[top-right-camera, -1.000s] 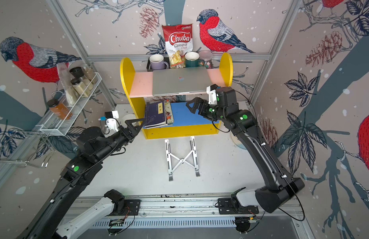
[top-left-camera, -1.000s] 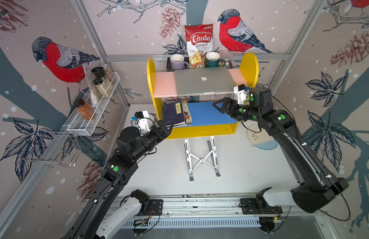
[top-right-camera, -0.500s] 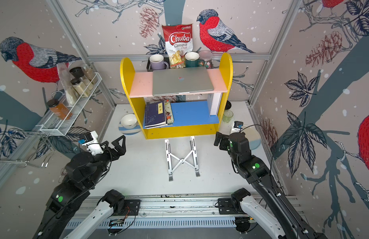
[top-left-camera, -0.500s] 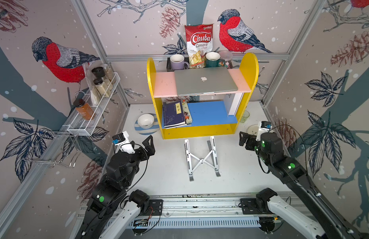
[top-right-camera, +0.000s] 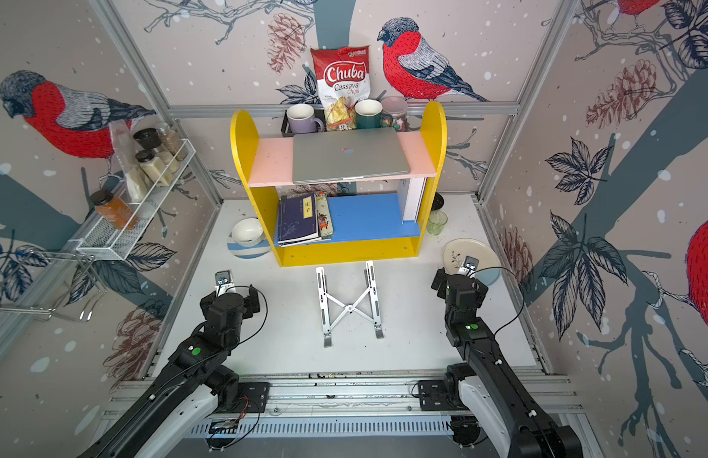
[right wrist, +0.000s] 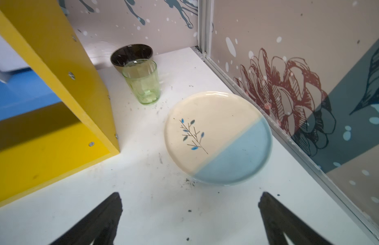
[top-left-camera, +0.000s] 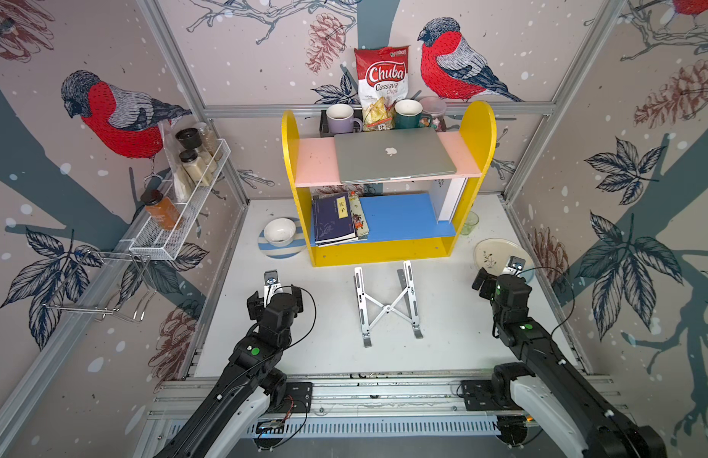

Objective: Close the laptop lid and set it aside
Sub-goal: Reset both arms

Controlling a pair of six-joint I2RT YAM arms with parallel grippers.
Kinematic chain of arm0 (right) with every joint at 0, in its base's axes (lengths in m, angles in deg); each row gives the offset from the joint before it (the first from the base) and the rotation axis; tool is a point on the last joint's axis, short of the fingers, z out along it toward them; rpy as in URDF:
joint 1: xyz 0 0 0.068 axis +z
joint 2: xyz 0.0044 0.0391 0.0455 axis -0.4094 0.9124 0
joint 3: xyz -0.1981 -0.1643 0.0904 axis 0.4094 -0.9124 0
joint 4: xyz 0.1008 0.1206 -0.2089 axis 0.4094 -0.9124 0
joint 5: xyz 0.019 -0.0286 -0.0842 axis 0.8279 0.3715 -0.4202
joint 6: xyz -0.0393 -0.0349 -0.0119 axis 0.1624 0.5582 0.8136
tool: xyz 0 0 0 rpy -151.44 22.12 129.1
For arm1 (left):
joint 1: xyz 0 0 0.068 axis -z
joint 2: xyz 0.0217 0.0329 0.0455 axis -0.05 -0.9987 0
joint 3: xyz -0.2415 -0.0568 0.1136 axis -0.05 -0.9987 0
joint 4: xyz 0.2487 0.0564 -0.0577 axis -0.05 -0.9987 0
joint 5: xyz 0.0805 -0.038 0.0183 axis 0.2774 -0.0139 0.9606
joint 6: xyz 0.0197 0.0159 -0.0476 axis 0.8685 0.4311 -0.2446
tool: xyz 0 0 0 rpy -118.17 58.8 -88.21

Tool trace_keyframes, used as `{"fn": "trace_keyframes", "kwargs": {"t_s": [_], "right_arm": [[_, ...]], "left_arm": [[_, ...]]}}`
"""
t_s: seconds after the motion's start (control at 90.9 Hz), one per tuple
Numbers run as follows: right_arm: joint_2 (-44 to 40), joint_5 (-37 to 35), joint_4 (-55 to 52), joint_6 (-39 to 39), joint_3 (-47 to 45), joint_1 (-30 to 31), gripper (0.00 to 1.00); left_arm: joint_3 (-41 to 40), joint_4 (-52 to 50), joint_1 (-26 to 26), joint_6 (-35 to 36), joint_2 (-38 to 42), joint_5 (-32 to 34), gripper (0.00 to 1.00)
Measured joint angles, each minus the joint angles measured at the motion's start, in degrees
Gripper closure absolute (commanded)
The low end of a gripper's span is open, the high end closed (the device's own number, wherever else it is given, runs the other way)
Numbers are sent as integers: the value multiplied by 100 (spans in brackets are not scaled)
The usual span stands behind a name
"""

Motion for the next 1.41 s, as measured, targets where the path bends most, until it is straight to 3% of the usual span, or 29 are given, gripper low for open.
{"fn": "trace_keyframes", "kwargs": {"t_s": [0.187,0.462,0.88,1.134,1.409], "right_arm": [[732,-2,992,114,-354,-133,0],[1821,216,2500,280,-310,-304,0],[3038,688,3934,796,-17,-354,0],[3991,855,4874,1014,-129,-361,0],[4083,876,4625,977,413,-570,0]], "left_arm": [[-271,1377,-151,575,-901,59,4],[-1099,3523,-721,719,-1878,-227,4],[-907,6175,-966,1123,-3974,-1080,4],[-275,6205,-1185,1204,-4288,-1582,4],[109,5635,-1462,1182,-4470,-2212,4]]}}
